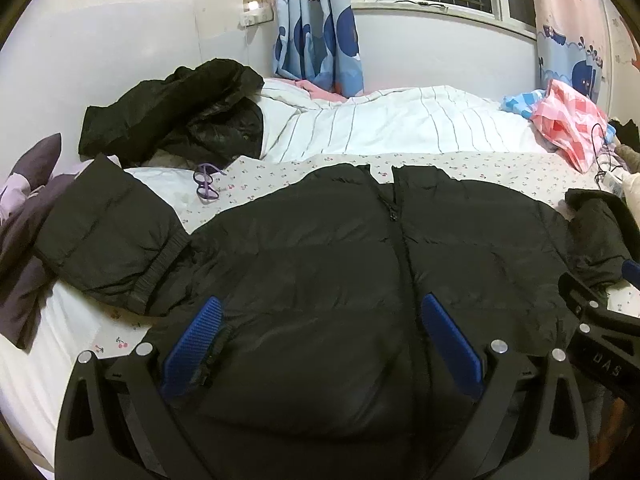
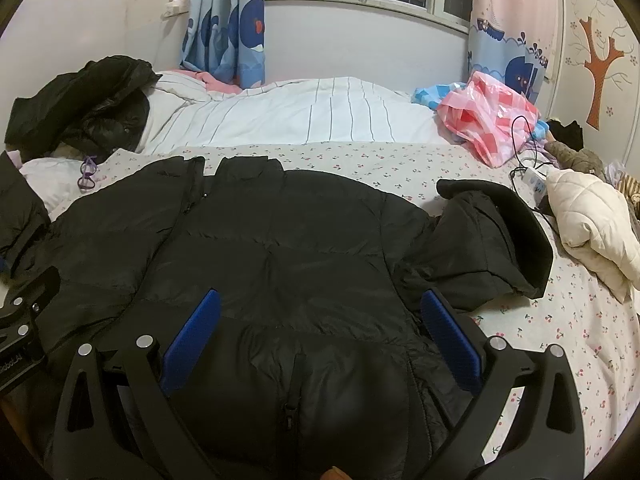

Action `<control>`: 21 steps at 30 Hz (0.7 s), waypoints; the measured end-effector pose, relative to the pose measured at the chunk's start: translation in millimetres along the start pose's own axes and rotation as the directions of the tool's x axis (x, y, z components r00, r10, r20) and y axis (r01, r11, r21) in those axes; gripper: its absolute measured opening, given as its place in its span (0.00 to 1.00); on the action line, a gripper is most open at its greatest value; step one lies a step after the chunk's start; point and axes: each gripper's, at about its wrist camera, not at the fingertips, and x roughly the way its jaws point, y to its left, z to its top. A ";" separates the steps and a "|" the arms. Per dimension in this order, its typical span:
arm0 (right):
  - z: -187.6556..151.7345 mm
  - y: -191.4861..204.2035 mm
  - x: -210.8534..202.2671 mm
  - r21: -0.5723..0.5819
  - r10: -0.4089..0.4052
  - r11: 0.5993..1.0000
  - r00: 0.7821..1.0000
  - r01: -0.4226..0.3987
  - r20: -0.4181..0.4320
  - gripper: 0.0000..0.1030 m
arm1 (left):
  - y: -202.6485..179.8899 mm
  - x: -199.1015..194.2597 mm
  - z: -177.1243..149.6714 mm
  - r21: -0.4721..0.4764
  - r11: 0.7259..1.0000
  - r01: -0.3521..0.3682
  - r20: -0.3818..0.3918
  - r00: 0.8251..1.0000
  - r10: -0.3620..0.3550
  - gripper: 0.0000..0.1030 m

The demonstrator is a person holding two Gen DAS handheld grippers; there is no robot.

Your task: Fold large clothes

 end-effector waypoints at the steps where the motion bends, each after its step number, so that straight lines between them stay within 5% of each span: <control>1: 0.0 -0.3 0.0 -0.001 0.000 1.000 1.000 0.000 -0.001 0.94 | 0.2 0.1 0.1 0.001 1.000 -0.002 0.001 1.000 0.002 0.93; 21: -0.2 0.6 1.7 -0.002 0.004 1.000 1.000 -0.004 -0.002 0.94 | -0.8 -0.1 -0.9 0.017 1.000 -0.023 0.012 1.000 0.023 0.93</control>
